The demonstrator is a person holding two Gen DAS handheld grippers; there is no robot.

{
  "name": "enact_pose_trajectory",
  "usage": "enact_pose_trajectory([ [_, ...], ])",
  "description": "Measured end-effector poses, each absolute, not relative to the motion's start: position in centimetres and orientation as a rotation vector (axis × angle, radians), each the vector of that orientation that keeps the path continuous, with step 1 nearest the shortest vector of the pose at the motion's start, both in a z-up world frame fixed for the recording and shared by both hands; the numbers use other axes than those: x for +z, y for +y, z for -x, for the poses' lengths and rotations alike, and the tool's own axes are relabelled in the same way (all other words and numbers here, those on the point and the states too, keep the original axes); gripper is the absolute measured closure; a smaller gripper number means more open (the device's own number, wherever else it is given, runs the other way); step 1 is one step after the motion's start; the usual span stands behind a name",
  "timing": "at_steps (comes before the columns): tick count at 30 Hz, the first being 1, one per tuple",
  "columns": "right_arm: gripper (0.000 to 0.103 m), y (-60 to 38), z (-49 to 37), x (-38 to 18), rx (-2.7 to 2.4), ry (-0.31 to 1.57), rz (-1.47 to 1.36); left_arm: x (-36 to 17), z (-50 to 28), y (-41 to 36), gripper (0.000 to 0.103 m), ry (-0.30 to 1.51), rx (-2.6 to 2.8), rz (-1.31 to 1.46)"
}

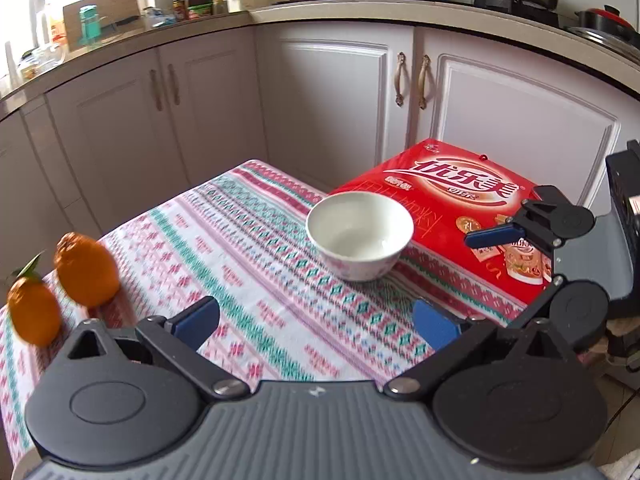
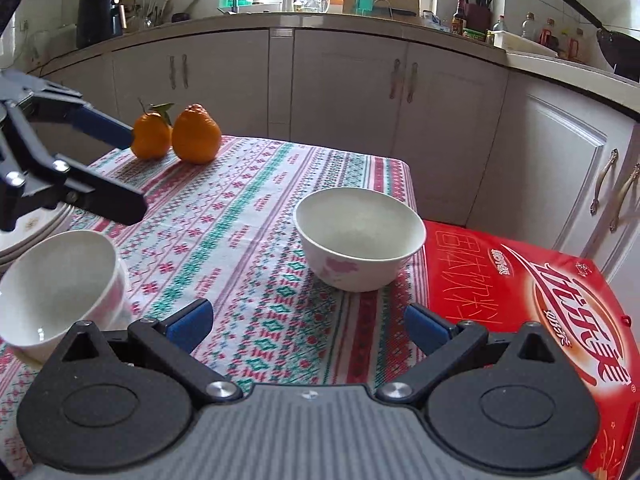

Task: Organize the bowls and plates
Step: 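Move the left gripper to the white bowl beside the red box, then grasp the rim of the white bowl with the left gripper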

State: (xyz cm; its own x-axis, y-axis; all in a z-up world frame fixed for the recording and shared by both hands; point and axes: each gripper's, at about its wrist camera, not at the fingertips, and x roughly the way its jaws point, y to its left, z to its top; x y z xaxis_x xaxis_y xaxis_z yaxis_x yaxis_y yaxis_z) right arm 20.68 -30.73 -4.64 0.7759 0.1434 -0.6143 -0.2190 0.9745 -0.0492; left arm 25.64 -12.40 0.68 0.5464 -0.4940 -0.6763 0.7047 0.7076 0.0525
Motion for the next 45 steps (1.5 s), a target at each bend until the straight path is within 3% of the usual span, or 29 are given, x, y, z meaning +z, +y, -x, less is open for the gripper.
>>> enact_pose_trajectory([
  [26,0.001,-32.8,-26.8,-7.5,0.179,0.65,0.156,-4.7,-37.4,-22.1,0.004,0.796,-0.873,-0.351],
  [30,0.002,-33.0,-27.2,-7.3,0.182,0.644,0.153,-5.3,-38.2,-23.0,0.016,0.829,-0.891,-0.346],
  [45,0.015,-33.0,-27.9,-7.0,0.196,0.635,0.155,-6.3,-39.5,-23.6,0.035,0.886,-0.905,-0.33],
])
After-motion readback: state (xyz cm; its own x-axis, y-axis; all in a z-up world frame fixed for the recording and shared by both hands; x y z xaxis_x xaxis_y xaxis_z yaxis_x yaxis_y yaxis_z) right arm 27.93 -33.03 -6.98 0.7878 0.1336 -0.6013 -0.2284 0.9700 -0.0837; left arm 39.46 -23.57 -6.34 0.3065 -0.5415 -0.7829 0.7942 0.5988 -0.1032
